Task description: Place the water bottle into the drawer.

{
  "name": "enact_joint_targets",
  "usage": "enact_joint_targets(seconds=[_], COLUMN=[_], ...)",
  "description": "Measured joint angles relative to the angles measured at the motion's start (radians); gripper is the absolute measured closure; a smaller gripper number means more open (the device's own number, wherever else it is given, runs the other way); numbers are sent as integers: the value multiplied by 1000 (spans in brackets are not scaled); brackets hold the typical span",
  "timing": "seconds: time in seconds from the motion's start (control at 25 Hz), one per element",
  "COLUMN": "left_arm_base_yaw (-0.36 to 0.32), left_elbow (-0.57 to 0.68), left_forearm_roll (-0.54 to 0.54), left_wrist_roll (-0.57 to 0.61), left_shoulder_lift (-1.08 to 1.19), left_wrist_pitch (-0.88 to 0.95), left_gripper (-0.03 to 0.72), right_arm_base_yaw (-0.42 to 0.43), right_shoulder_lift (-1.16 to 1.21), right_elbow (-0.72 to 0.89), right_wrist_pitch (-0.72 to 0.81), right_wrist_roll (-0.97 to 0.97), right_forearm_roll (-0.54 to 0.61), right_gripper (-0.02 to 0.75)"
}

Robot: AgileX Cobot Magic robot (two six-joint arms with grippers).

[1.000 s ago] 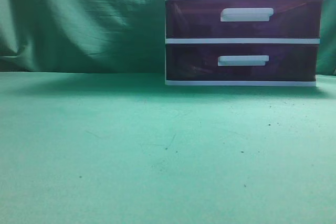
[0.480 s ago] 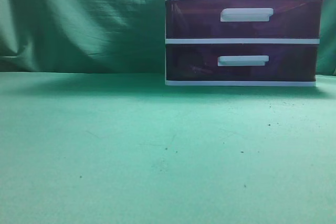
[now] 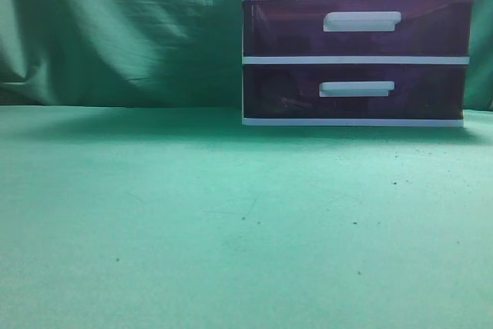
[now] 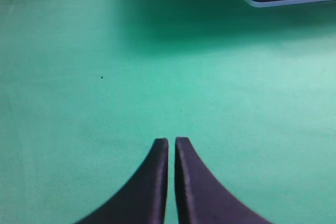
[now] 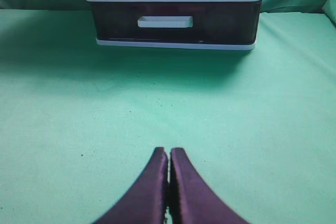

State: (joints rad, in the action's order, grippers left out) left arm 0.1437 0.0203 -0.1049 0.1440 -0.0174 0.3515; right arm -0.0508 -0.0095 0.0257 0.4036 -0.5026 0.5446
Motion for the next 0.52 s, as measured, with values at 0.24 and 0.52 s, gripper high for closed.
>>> enact_joint_targets(seconds=[0.24, 0.52], left_arm_base_yaw=[0, -2], left_elbow=[0, 0], left_forearm_roll=[5, 5], left_wrist_roll=[2, 2], left_shoulder_lift=[0, 0], left_wrist_pitch=[0, 0], left_gripper=[688, 688], right_arm_base_yaw=[0, 0], right_shoulder_lift=[0, 0], right_elbow=[0, 0], right_wrist_pitch=[0, 0], right_wrist_roll=[0, 0], right_forearm_roll=[0, 0], right_gripper=[738, 738])
